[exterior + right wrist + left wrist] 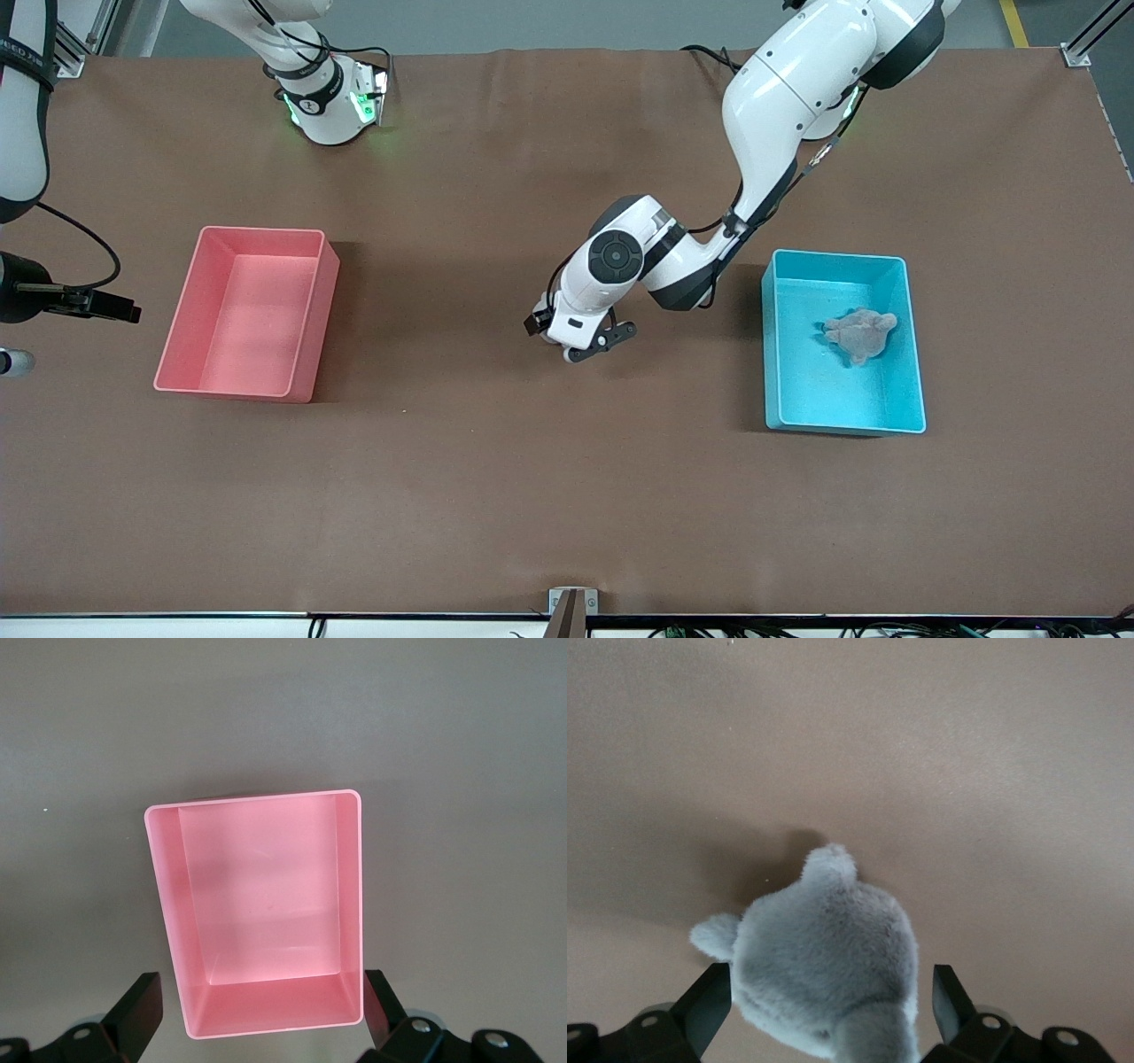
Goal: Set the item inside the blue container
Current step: 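Grasp the second plush with the left gripper while the right gripper withdraws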
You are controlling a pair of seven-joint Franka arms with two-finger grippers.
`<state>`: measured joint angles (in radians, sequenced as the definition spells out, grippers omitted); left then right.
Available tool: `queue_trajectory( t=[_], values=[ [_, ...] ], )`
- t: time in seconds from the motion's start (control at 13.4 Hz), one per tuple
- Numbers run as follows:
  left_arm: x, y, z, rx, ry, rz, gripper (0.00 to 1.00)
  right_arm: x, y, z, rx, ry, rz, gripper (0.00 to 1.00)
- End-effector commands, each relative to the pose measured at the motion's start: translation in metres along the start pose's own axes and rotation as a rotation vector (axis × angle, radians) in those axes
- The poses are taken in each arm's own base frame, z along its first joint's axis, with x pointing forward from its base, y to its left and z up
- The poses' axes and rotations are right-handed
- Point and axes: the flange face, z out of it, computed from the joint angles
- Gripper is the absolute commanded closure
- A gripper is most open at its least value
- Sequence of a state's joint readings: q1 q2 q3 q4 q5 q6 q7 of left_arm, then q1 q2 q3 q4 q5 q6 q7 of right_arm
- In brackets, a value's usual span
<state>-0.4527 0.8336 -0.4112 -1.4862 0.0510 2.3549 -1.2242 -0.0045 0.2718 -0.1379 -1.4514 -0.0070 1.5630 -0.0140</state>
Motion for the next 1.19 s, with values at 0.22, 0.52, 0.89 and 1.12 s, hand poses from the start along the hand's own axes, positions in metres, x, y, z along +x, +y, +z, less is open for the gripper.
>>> queue_trajectory(
  t=[0.22, 0.52, 0.89, 1.12],
  values=[
    [-0.003, 0.003, 0.016, 0.009, 0.0, 0.0, 0.01, -0.004, -0.01, -0.004, 0.039, -0.011, -0.02, 0.0],
    [-0.002, 0.002, 0.016, 0.01, -0.001, 0.006, 0.34, -0.002, -0.034, -0.02, 0.02, 0.023, -0.055, 0.0],
    [0.001, 0.004, 0.005, 0.0, 0.012, 0.006, 0.74, -0.003, -0.027, -0.029, 0.02, 0.04, -0.049, 0.0],
    [0.007, 0.01, -0.034, -0.033, 0.043, 0.007, 0.77, -0.003, -0.012, -0.041, 0.025, 0.059, -0.025, 0.0]
  ],
)
